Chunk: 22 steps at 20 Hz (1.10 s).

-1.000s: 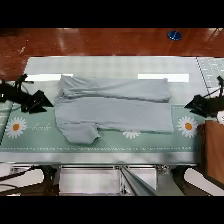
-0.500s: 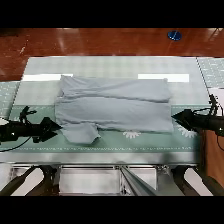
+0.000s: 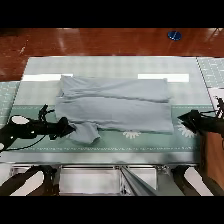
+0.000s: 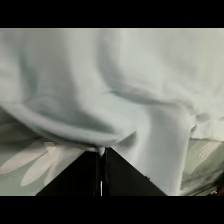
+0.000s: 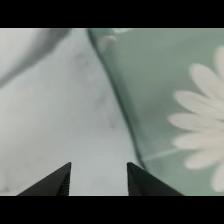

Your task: Fold the shirts.

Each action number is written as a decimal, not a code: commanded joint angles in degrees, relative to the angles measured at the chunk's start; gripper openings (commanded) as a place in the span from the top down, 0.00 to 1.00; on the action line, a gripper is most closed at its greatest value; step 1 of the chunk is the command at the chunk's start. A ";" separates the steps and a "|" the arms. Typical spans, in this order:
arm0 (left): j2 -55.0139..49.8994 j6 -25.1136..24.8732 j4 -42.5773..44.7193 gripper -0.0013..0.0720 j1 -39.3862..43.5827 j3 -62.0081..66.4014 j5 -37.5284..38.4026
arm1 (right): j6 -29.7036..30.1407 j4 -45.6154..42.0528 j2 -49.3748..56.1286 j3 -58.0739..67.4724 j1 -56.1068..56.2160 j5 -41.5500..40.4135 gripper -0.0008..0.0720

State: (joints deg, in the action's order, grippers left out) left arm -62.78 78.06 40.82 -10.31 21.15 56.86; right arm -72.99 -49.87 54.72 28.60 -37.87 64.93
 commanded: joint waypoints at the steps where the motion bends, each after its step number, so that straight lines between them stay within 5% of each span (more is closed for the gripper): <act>1: -0.59 -0.02 -2.32 0.96 1.77 1.86 -0.70 | -5.14 -11.69 -0.07 -0.11 -2.56 6.25 0.43; 7: -0.61 0.02 -2.51 0.96 1.77 2.95 -0.74 | -5.66 -9.31 5.60 -2.36 5.09 4.98 0.43; 14: -0.61 -0.02 -2.51 0.96 1.75 3.02 -2.14 | -5.16 3.58 13.81 -1.14 12.02 -7.69 0.43; 15: -0.61 -0.02 -2.51 0.96 1.75 3.34 -2.40 | -4.87 4.37 14.84 -0.15 13.57 -8.50 0.55; 17: -0.61 -0.07 -2.40 0.96 1.64 5.64 -2.25 | -1.20 5.29 15.96 3.15 16.63 -7.72 0.94; 22: -1.73 -0.11 -2.14 0.96 -3.26 21.03 2.43 | 0.22 2.58 16.24 19.58 18.27 -1.90 0.96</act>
State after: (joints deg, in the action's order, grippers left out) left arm -63.70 78.06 38.41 -11.53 34.52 56.12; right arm -73.47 -46.76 70.24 39.97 -20.73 60.95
